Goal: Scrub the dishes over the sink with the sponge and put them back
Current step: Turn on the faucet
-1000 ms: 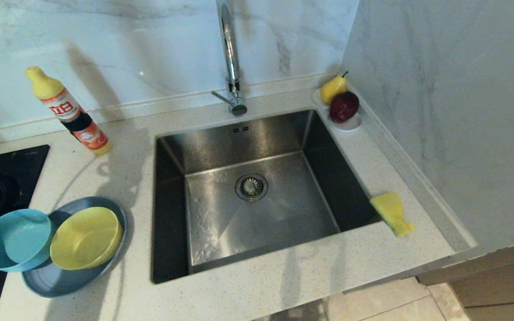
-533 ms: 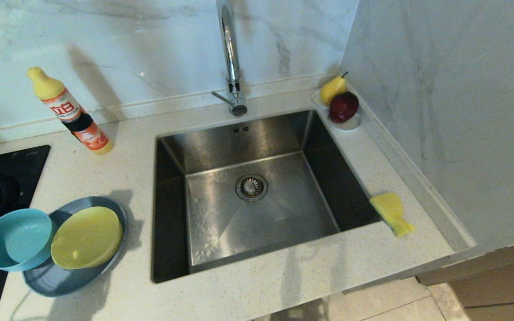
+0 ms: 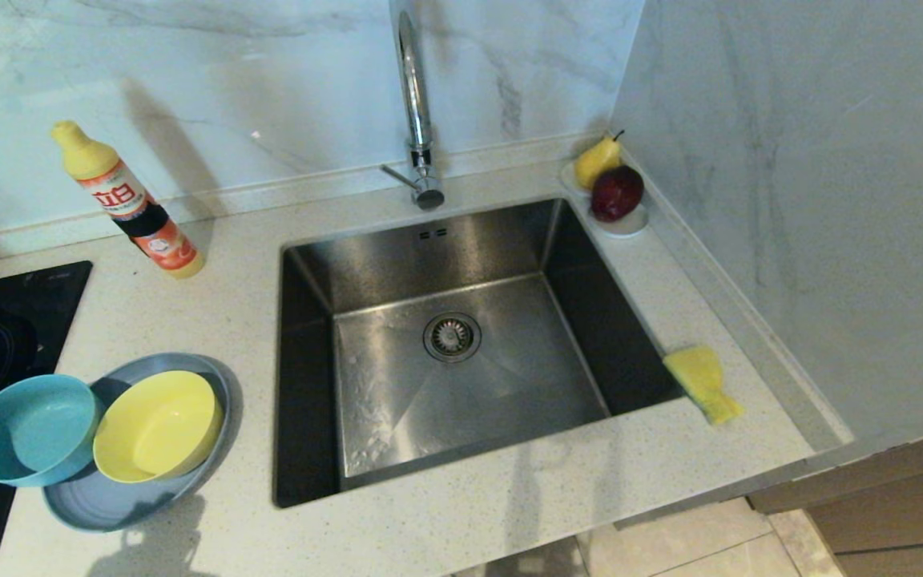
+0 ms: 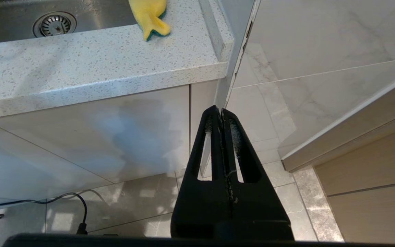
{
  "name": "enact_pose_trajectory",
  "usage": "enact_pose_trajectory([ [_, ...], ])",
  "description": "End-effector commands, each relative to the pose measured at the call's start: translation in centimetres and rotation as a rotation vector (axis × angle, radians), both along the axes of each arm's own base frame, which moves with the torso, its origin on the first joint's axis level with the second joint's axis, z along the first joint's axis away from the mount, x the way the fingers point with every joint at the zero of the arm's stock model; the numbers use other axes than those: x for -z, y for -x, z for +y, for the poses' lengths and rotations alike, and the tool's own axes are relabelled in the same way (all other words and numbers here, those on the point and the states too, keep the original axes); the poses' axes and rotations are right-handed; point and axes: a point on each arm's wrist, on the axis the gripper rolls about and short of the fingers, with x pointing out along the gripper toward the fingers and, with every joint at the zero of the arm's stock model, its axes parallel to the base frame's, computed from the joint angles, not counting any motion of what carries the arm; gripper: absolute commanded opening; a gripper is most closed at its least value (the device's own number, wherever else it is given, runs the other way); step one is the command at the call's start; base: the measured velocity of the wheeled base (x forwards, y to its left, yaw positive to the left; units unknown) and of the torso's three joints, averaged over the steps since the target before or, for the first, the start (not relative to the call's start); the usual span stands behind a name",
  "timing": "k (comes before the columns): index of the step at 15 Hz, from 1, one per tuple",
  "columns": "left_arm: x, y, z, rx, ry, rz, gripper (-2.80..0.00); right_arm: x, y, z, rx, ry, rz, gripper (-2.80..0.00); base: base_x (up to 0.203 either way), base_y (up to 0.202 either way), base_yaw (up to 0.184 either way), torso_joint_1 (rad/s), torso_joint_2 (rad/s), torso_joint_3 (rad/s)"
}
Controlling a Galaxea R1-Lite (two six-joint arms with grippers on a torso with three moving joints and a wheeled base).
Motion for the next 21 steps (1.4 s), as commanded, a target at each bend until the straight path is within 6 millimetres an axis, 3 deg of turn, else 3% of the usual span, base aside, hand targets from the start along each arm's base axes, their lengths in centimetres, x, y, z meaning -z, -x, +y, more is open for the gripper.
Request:
enact_pose_trajectory([
  [1, 3.2, 0.1, 0.1, -0.033, -0.003, -0.017, -2.80, 0.0, 0.0, 0.0, 0.000, 0.000, 0.000, -2.80, 0.000, 0.000, 0.000, 0.000, 0.00, 0.000],
  [6, 7.9, 1.1, 0.2, -0.118, 0.009, -0.144, -2.80, 0.0, 0.0, 0.0, 0.000, 0.000, 0.000, -2.80, 0.000, 0.000, 0.000, 0.000, 0.00, 0.000],
  [13, 7.9, 1.1, 0.2, -0.144, 0.028, -0.157, -2.80, 0.0, 0.0, 0.0, 0.000, 0.000, 0.000, -2.80, 0.000, 0.000, 0.000, 0.000, 0.00, 0.000],
  [15, 6.0, 1.6, 0.1, -0.105, 0.035, -0.232, -2.80, 0.0, 0.0, 0.0, 0.000, 0.000, 0.000, -2.80, 0.000, 0.000, 0.000, 0.000, 0.00, 0.000],
  [18, 0.1, 2.8, 0.0, -0.019, 0.045, -0.314, -2.80, 0.0, 0.0, 0.0, 0.000, 0.000, 0.000, -2.80, 0.000, 0.000, 0.000, 0.000, 0.00, 0.000],
  [21, -6.4, 0.1, -0.2, 0.019, 0.053, -0.239, -2.80, 0.0, 0.0, 0.0, 0.000, 0.000, 0.000, -2.80, 0.000, 0.000, 0.000, 0.000, 0.00, 0.000],
])
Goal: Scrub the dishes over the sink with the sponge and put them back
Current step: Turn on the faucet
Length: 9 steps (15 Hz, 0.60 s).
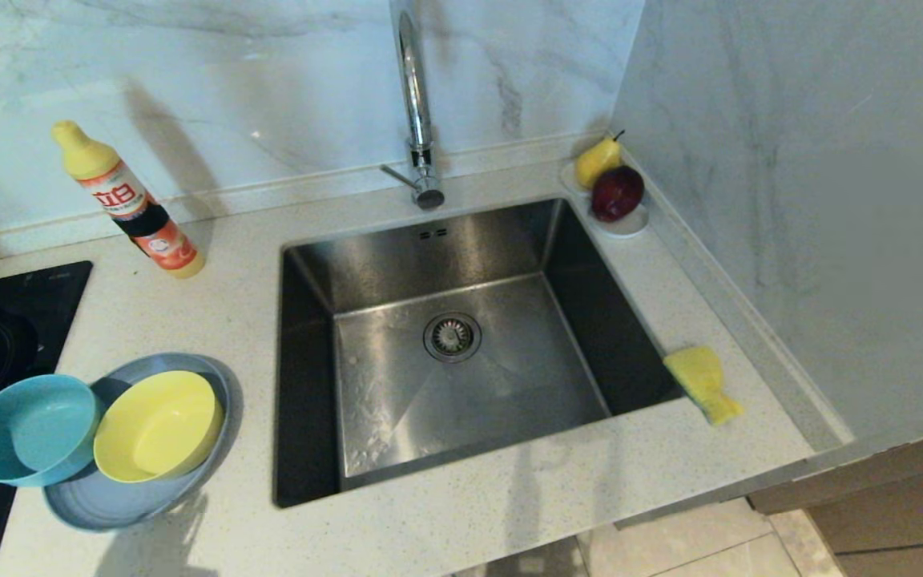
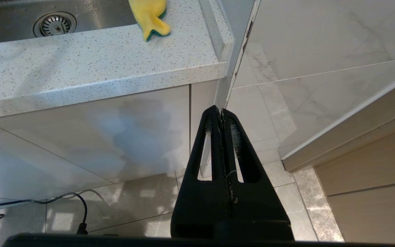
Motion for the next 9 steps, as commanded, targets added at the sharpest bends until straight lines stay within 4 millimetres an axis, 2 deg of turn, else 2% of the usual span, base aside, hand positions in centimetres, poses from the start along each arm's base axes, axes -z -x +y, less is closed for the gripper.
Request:
enact_pose_trajectory([
  [1, -5.0, -4.7, -0.2, 0.041, 0.009, 0.143, -2.80, 0.0, 0.0, 0.0, 0.000, 0.000, 0.000, -2.80, 0.000, 0.000, 0.000, 0.000, 0.00, 0.000],
  [2, -6.6, -6.9, -0.3, 0.073, 0.024, 0.185, -2.80, 0.0, 0.0, 0.0, 0.000, 0.000, 0.000, -2.80, 0.000, 0.000, 0.000, 0.000, 0.00, 0.000],
  [4, -9.6, -12.5, -0.6, 0.129, 0.079, 0.257, -2.80, 0.0, 0.0, 0.0, 0.000, 0.000, 0.000, -2.80, 0.000, 0.000, 0.000, 0.000, 0.00, 0.000],
  [8, -14.0, -25.6, -1.4, 0.205, 0.230, 0.302, -2.80, 0.0, 0.0, 0.0, 0.000, 0.000, 0.000, -2.80, 0.000, 0.000, 0.000, 0.000, 0.00, 0.000],
  [9, -14.6, -28.5, -1.6, 0.221, 0.267, 0.301, -2.80, 0.0, 0.0, 0.0, 0.000, 0.000, 0.000, -2.80, 0.000, 0.000, 0.000, 0.000, 0.00, 0.000],
])
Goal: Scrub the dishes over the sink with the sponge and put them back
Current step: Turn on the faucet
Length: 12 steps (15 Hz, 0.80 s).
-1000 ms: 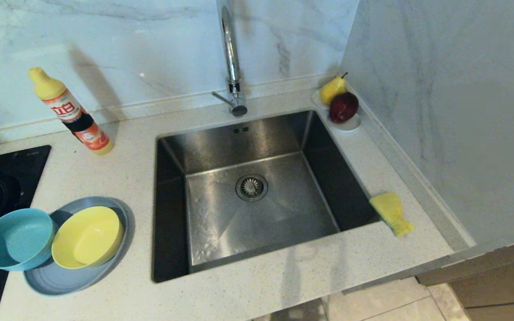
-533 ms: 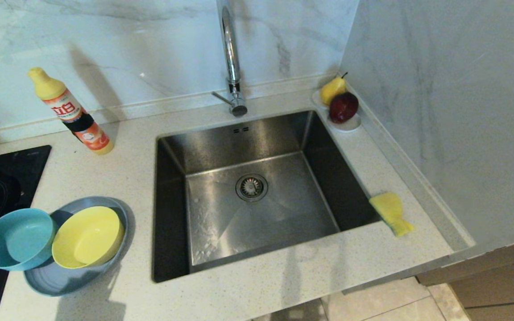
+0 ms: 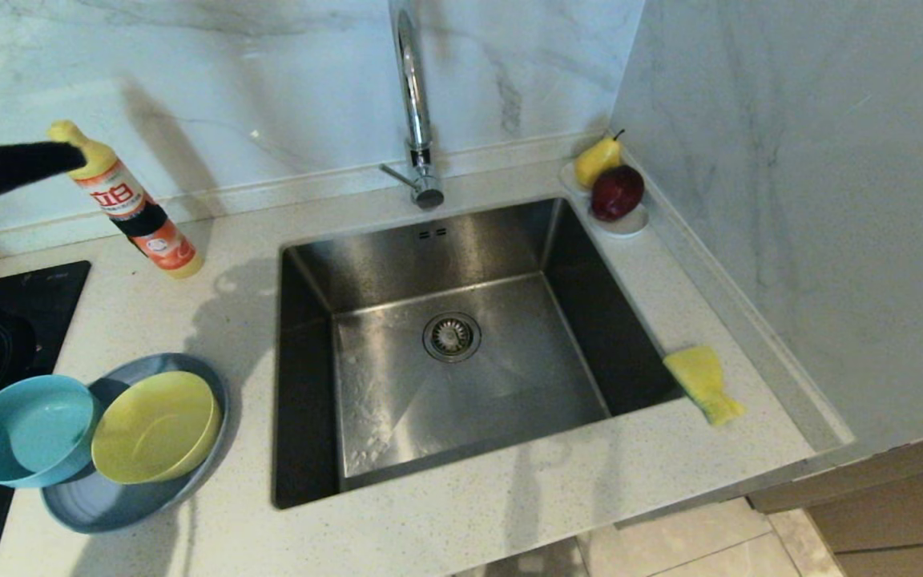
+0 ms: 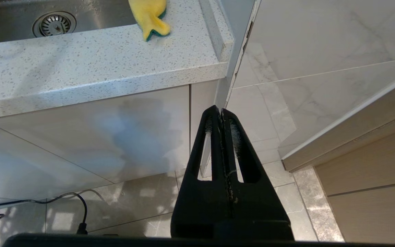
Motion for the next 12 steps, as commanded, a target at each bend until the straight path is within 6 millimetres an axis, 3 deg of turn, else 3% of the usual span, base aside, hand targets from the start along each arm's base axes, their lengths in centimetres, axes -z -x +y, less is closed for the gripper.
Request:
enact_pose_trajectory([
  [1, 1.0, -11.6, -0.8, 0.027, 0.081, 0.142, -2.80, 0.0, 0.0, 0.0, 0.000, 0.000, 0.000, -2.80, 0.000, 0.000, 0.000, 0.000, 0.00, 0.000],
  [4, 1.6, -18.4, -1.5, 0.051, 0.230, 0.191, -2.80, 0.0, 0.0, 0.0, 0.000, 0.000, 0.000, -2.80, 0.000, 0.000, 0.000, 0.000, 0.00, 0.000],
  [7, 3.7, -23.5, -1.9, 0.062, 0.334, 0.199, -2.80, 0.0, 0.0, 0.0, 0.000, 0.000, 0.000, -2.80, 0.000, 0.000, 0.000, 0.000, 0.00, 0.000],
  [12, 5.6, -28.4, -2.8, 0.091, 0.450, 0.173, -2.80, 0.0, 0.0, 0.0, 0.000, 0.000, 0.000, -2.80, 0.000, 0.000, 0.000, 0.000, 0.00, 0.000],
])
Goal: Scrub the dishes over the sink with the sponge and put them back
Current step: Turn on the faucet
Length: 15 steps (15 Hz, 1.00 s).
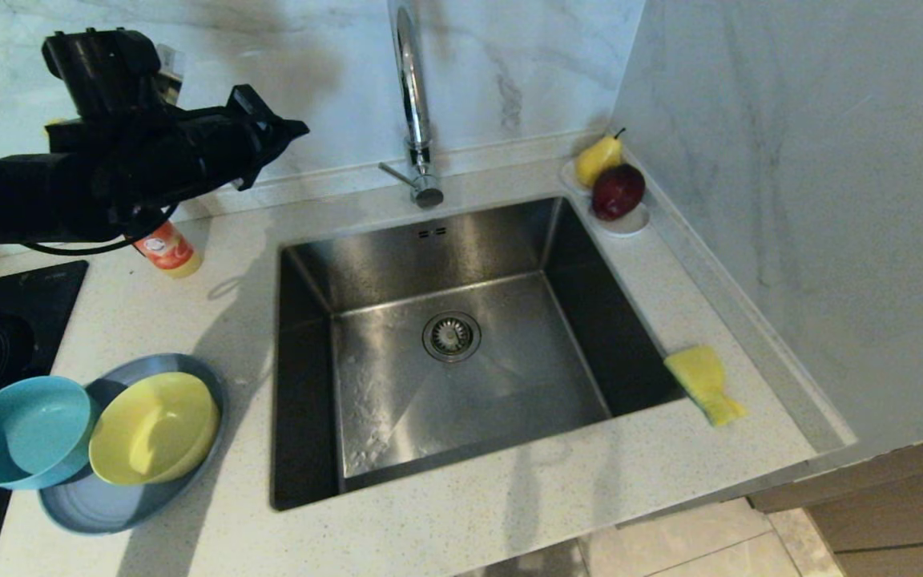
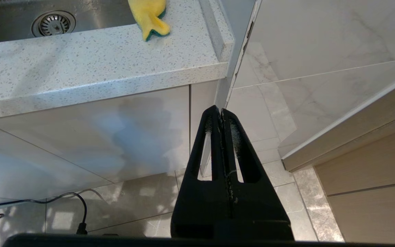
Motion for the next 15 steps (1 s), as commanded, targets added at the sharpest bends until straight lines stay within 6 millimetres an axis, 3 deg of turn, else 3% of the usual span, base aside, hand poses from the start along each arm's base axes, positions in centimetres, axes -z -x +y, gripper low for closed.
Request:
enact_pose_trajectory([
  [1, 3.1, -3.3, -0.5, 0.007, 0.013, 0.043, -2.80, 0.0, 0.0, 0.0, -0.001, 0.000, 0.000, -2.80, 0.000, 0.000, 0.000, 0.000, 0.00, 0.000],
  [7, 4.5, -5.7, -1.2, 0.034, 0.066, -0.050, -2.80, 0.0, 0.0, 0.0, -0.001, 0.000, 0.000, -2.80, 0.000, 0.000, 0.000, 0.000, 0.00, 0.000],
  [15, 4.3, -5.6, -2.4, 0.109, 0.137, -0.056, -2.80, 0.0, 0.0, 0.0, -0.001, 0.000, 0.000, -2.80, 0.000, 0.000, 0.000, 0.000, 0.00, 0.000],
])
